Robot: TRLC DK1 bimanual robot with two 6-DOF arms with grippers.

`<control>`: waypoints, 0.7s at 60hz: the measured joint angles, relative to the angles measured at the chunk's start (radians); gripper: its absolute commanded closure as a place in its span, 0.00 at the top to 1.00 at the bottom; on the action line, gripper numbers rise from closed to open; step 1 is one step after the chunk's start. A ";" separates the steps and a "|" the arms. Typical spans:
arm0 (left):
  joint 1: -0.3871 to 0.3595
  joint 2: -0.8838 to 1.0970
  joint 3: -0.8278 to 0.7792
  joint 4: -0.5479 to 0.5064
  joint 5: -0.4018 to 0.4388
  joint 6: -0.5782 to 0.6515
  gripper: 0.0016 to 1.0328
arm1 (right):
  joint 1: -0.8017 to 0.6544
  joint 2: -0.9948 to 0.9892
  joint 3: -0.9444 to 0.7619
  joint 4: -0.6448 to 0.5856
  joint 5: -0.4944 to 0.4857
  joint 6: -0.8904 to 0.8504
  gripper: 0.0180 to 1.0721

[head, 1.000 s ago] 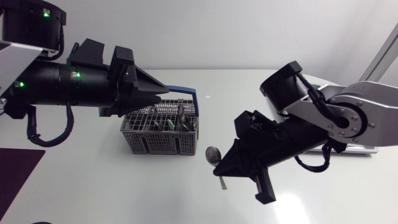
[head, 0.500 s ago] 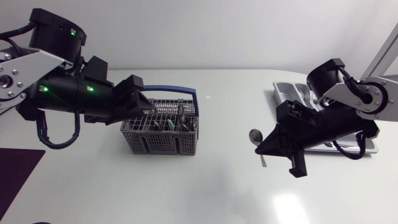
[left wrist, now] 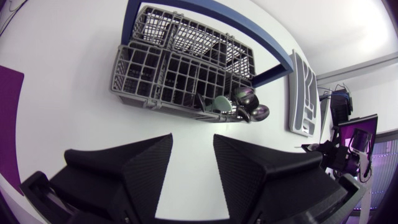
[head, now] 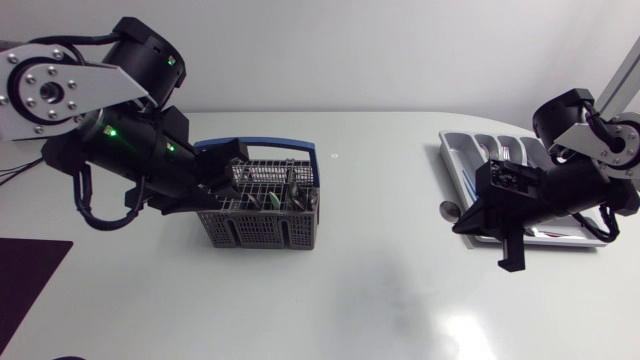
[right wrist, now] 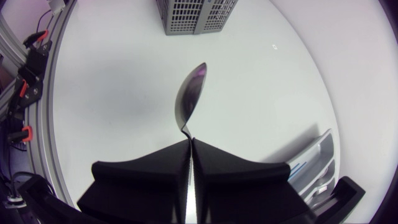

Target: Unload the cutlery basket into the drawer organizer.

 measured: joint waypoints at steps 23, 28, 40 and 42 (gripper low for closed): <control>0.006 0.043 0.029 0.006 -0.004 -0.124 0.41 | -0.195 0.033 0.000 0.061 0.099 -0.246 0.05; 0.006 0.055 0.029 0.020 -0.004 -0.147 0.41 | -0.254 0.066 0.000 0.082 0.108 -0.305 0.05; 0.004 0.069 0.030 0.064 -0.017 -0.207 0.41 | -0.372 0.164 0.034 0.162 0.138 -0.418 0.05; 0.001 0.071 0.030 0.071 -0.022 -0.212 0.41 | -0.390 0.184 0.047 0.166 0.142 -0.431 0.05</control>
